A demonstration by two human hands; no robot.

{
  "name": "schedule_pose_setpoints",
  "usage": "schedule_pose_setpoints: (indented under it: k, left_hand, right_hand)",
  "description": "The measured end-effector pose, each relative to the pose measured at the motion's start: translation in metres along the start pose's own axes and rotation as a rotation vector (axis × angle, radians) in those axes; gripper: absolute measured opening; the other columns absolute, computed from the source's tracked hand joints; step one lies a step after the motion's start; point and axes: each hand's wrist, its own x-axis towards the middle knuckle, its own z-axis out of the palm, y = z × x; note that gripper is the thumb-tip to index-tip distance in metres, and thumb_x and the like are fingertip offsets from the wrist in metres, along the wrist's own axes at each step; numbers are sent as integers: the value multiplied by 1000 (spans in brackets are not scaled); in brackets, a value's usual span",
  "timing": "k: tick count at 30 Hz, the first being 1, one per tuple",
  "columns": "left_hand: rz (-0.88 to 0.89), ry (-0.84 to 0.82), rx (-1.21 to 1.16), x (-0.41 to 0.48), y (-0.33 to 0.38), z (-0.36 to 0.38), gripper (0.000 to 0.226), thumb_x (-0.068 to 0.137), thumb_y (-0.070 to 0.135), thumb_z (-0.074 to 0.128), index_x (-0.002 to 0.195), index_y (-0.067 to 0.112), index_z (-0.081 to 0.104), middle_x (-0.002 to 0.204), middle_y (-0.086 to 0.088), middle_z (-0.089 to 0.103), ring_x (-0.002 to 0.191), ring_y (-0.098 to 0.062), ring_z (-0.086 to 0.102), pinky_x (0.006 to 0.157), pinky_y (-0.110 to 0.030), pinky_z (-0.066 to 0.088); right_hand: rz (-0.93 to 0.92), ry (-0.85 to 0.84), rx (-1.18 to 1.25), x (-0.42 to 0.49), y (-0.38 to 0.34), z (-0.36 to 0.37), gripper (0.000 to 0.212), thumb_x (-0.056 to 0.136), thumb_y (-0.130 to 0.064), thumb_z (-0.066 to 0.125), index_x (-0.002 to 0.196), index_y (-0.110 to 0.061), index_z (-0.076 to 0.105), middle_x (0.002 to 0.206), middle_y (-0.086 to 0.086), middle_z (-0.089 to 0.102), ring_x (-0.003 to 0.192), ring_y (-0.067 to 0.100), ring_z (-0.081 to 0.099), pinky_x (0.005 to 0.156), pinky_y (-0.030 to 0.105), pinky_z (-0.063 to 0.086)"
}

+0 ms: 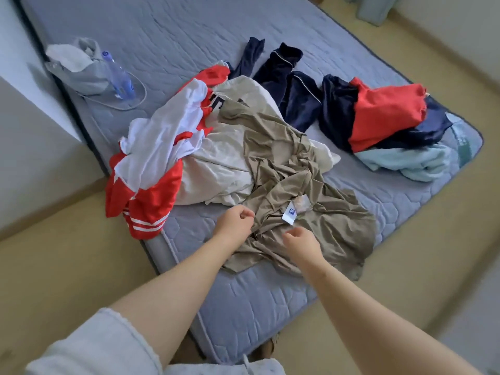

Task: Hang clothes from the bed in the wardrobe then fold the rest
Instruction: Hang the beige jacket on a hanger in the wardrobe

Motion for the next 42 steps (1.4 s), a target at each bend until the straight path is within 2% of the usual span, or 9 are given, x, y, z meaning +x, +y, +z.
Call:
schedule_pose_setpoints:
  k: [8,16,18,24,27,30,34,38,42]
  left_hand:
    - [-132,80,240,94,-28,81,23,91,19,44,74,32,51,98,0,63,87,-21,57,76,-29,46]
    - [-59,188,671,152,-86,145,55,86,33,55,137,34,32,149,1,23,133,-26,24,103,-40,30]
    - [-175,174,691,161,-94,152,49,89,36,54,135,31,37,152,2,17,138,-24,17,106,-42,24]
    - [-207,239,602,158,-100,152,21,99,20,30,96,21,51,121,-6,55,113,-27,49,92,-35,32]
    - [-81,175,552,153,-101,148,8,94,27,43,102,28,45,142,-7,36,130,-26,33,98,-39,30]
    - [-179,-17,558,156,-108,148,70,88,35,58,143,40,14,157,-6,-2,138,-33,25,104,-45,31]
    - [-429,52,580,156,-121,161,76,94,26,50,148,28,-3,140,-10,42,119,-30,49,80,-36,41]
    - [-394,115,623,151,-131,159,18,95,17,38,107,16,52,120,-10,56,110,-29,53,74,-33,37]
    - [-265,152,413,137,-125,148,26,96,27,33,85,9,48,118,-13,50,106,-32,48,82,-35,37]
  right_hand:
    - [-49,-125,-96,127,21,-7,12,86,-16,42,81,-17,53,90,6,58,93,27,59,77,29,41]
    - [33,-189,-51,192,92,28,16,86,-13,41,100,-17,49,95,7,59,85,25,54,73,28,41]
    - [54,-194,-44,199,105,34,22,87,-13,41,108,-16,49,94,5,57,82,24,53,72,27,40]
    - [52,-202,-34,201,108,41,28,87,-15,41,114,-16,48,99,9,58,84,25,53,75,31,43]
    - [51,-218,-17,196,96,42,30,86,-15,41,115,-15,49,102,11,57,84,25,51,77,32,44]
    - [22,-218,-15,195,93,46,22,85,-15,40,106,-15,49,102,11,56,83,26,51,74,32,43]
    - [43,-200,-30,197,101,55,14,86,-15,40,99,-18,45,101,6,54,97,30,60,85,36,47]
    - [60,-187,-13,195,104,63,12,86,-13,40,96,-17,45,99,7,53,91,28,57,81,34,46]
    - [-10,-195,-72,187,98,60,27,85,-11,40,111,-15,48,104,9,56,91,26,54,87,37,47]
